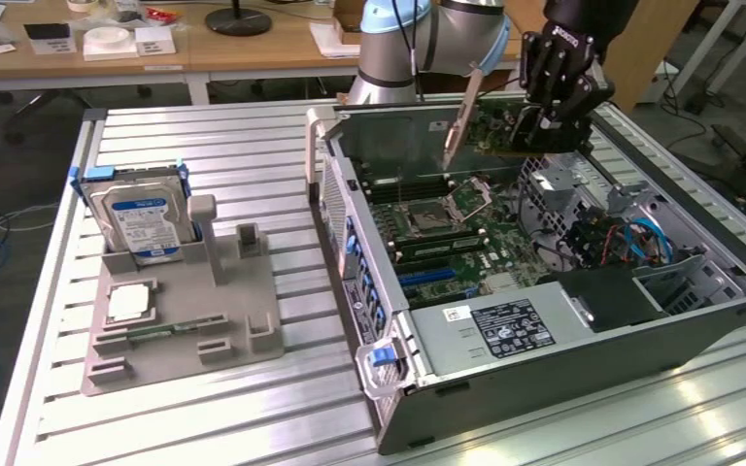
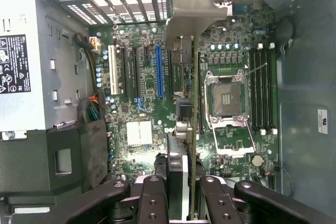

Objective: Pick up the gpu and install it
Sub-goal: 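Insert the gpu into the slot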

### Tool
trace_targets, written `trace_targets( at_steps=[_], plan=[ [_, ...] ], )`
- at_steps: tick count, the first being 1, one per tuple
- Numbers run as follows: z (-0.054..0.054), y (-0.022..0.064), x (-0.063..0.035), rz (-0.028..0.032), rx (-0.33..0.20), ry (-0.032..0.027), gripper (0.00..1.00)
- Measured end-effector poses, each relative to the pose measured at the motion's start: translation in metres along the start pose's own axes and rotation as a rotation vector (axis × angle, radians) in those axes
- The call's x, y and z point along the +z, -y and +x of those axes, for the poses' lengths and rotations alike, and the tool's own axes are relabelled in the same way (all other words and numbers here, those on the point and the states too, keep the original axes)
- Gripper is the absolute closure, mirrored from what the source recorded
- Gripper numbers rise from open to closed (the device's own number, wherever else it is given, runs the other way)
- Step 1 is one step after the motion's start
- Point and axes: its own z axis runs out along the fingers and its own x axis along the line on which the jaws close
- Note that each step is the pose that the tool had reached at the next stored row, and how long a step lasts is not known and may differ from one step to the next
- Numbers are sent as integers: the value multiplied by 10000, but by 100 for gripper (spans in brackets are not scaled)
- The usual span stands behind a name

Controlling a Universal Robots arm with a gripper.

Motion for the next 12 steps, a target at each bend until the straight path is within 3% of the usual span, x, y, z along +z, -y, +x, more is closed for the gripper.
trace_targets(
  at_steps=[3, 4, 5, 7, 8, 9, 12],
  plan=[
    [0, 0, 0, 0, 0, 0, 72],
    [0, 0, 0, 39, 0, 2, 72],
    [-2, 1, 0, 149, 3, 10, 72],
    [-2, -1, 1, 483, 1, 38, 72],
    [-2, -2, 2, 605, -9, 49, 72],
    [-2, -2, 3, 638, -16, 53, 72],
    [-3, -2, 9, 639, -18, 55, 72]
  ],
)
